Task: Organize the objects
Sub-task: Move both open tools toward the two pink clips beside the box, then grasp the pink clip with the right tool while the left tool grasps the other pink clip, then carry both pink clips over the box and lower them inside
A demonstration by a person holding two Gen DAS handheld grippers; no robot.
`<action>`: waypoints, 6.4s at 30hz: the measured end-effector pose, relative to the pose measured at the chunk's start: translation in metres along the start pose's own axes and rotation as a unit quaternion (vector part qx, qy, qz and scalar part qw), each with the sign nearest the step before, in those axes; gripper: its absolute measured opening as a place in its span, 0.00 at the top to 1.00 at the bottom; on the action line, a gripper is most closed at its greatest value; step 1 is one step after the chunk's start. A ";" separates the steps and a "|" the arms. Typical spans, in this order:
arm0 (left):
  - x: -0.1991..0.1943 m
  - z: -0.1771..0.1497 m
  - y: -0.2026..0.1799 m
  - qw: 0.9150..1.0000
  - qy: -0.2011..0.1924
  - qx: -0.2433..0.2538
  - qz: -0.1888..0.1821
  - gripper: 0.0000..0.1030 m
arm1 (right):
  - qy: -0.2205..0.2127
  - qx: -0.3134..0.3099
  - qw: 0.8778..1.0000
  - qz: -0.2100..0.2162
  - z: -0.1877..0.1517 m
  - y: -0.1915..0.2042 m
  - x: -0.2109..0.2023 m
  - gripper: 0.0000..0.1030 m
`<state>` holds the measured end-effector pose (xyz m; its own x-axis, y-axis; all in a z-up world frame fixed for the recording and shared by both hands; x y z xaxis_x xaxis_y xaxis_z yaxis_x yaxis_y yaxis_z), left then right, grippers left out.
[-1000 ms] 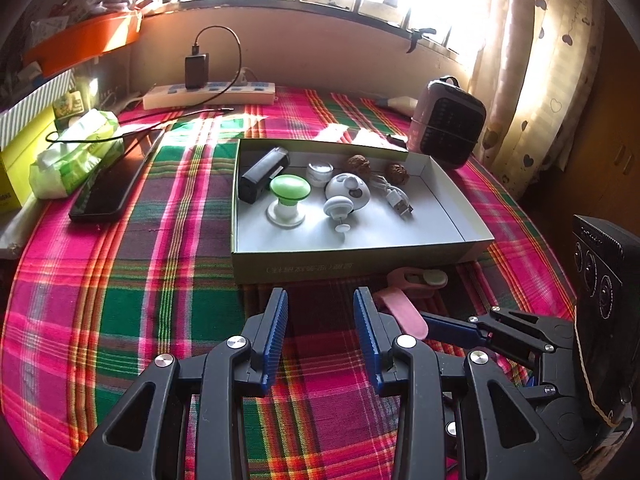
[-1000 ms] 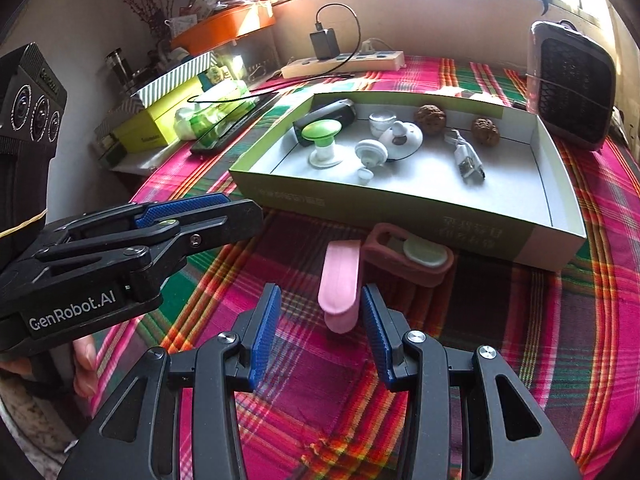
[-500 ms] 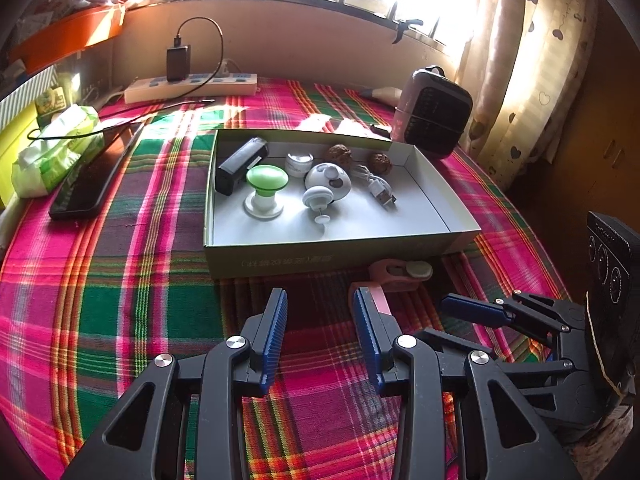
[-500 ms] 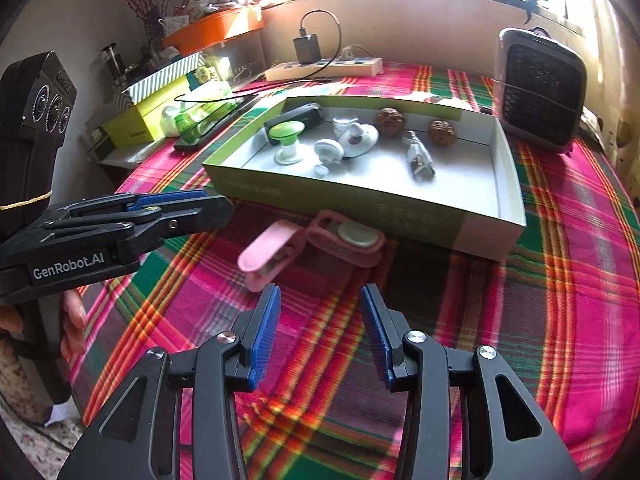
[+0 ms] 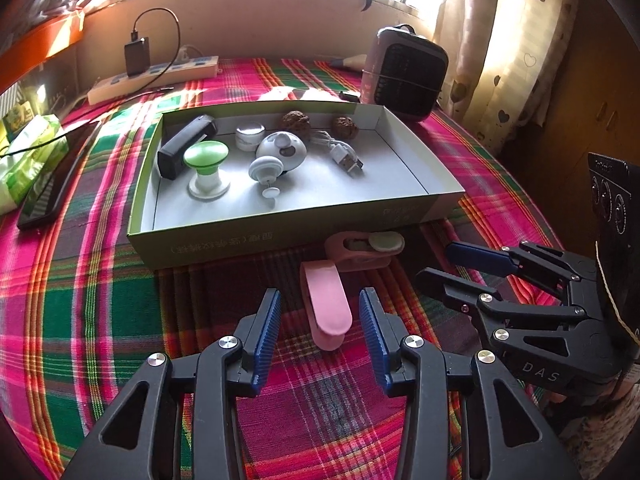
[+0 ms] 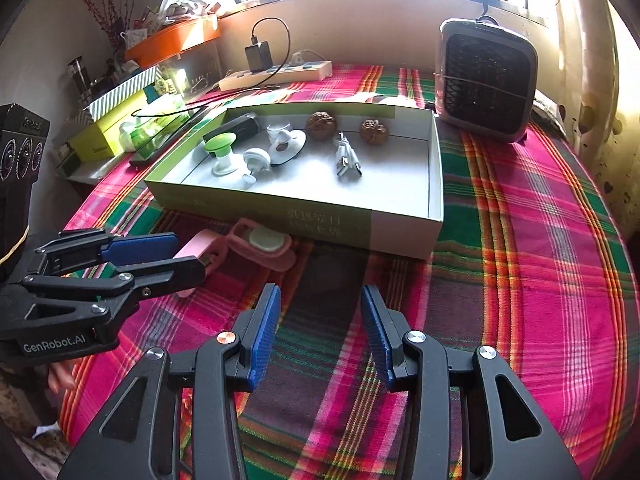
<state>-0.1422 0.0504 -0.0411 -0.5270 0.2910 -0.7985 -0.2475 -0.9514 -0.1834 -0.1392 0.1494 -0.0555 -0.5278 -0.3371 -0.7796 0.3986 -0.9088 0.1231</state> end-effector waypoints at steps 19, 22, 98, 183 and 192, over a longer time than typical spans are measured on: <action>0.008 0.007 0.024 0.999 -0.004 -0.014 0.043 0.71 | -0.006 -0.028 0.999 0.026 0.015 0.013 0.009 0.58; 0.005 0.006 0.031 0.999 -0.007 -0.023 0.044 0.71 | -0.004 -0.043 0.999 0.031 0.019 0.019 0.013 0.58; -0.002 0.005 0.066 0.996 -0.026 -0.039 0.078 0.85 | 0.018 -0.148 0.988 0.026 0.022 0.081 0.039 0.82; 0.012 0.080 0.005 0.999 -0.048 0.017 0.020 0.85 | -0.037 0.016 0.998 -0.047 0.086 -0.025 0.010 0.82; 0.030 0.092 -0.007 0.999 -0.037 0.026 0.010 0.85 | -0.024 0.027 0.998 -0.051 0.096 -0.040 0.027 0.82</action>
<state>-0.2313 0.0752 -0.0111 -0.5909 0.2813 -0.7561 -0.2774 -0.9509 -0.1369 -0.2417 0.1531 -0.0229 -0.5993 -0.2515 -0.7600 0.3007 -0.9506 0.0774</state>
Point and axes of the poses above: each gripper's, at about its wrist camera, not at the fingertips, and x roughly the way its jaws point, y to its left, z to its top, the point moved 7 cm from there along x, roughly the way its jaws point, and after that the axes turned 2 degrees about y, right-handed, at the moved point
